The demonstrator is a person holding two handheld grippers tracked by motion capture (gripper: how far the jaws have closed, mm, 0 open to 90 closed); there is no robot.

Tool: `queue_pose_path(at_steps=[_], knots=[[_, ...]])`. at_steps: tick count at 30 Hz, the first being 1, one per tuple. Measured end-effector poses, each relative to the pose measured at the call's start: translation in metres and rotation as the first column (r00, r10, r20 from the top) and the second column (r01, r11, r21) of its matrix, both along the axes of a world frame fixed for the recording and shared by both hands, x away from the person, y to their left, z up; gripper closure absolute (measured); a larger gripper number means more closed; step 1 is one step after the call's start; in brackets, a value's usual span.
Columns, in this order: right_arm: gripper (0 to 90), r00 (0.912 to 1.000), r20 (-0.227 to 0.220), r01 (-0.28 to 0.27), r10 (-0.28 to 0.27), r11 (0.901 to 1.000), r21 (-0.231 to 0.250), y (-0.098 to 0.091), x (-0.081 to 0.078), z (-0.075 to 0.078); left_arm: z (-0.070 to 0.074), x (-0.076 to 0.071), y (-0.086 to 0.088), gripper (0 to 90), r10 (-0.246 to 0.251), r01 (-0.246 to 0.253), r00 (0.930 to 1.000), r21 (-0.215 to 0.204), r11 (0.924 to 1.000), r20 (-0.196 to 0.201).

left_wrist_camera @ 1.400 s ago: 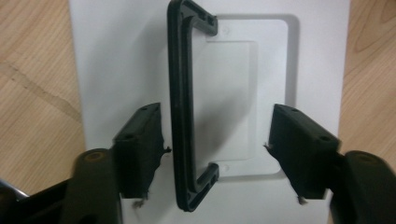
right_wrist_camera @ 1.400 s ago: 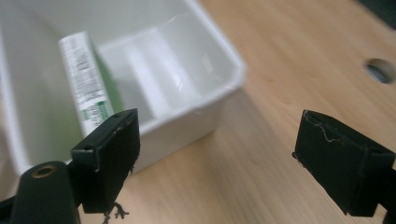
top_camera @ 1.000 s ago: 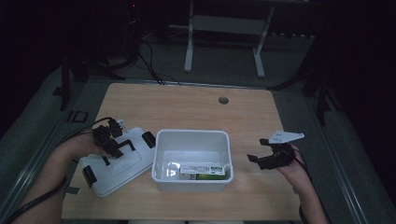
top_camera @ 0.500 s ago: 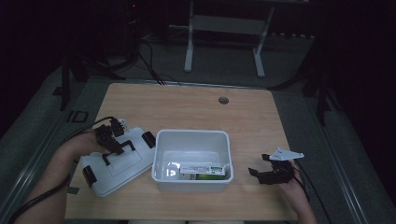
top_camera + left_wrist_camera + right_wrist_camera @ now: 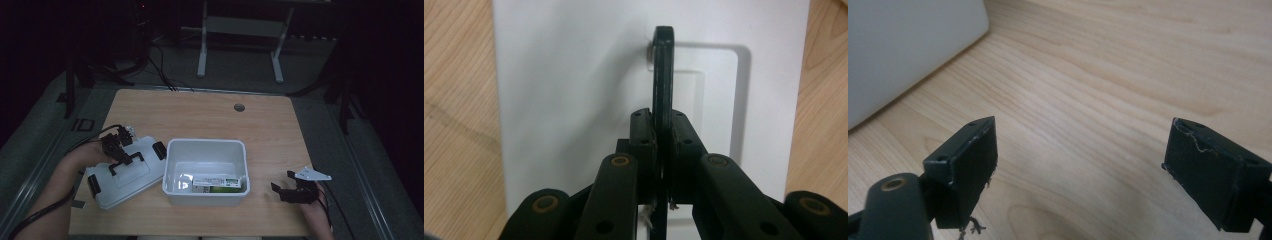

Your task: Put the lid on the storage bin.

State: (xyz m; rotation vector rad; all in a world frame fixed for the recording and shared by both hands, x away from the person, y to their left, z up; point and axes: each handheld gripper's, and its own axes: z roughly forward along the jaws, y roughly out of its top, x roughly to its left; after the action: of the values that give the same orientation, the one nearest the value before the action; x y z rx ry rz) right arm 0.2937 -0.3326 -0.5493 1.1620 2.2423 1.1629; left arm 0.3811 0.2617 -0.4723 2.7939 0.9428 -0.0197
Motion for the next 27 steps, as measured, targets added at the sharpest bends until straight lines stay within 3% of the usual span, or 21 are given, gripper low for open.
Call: queue_pose_path(at_steps=[11, 22, 27], knots=[[13.4, 0.9993, 0.022, 0.029, -0.029, 0.9991, 0.031, -0.004, -0.003, -0.002, 0.033, -0.016, 0.012, 83.4, -0.008, 0.008, 0.9998, 0.030, 0.9995, 0.021], [13.4, 0.9994, 0.015, 0.032, -0.032, 0.9982, 0.052, -0.006, -0.003, -0.004, 0.102, -0.039, 0.025, 83.4, -0.024, 0.020, 0.9962, 0.047, 0.9987, 0.083], [13.5, 0.9995, 0.010, 0.030, -0.030, 0.9987, 0.043, -0.005, -0.002, -0.004, 0.131, -0.045, 0.020, 83.4, -0.046, 0.043, 0.9909, 0.023, 0.9988, 0.126]])
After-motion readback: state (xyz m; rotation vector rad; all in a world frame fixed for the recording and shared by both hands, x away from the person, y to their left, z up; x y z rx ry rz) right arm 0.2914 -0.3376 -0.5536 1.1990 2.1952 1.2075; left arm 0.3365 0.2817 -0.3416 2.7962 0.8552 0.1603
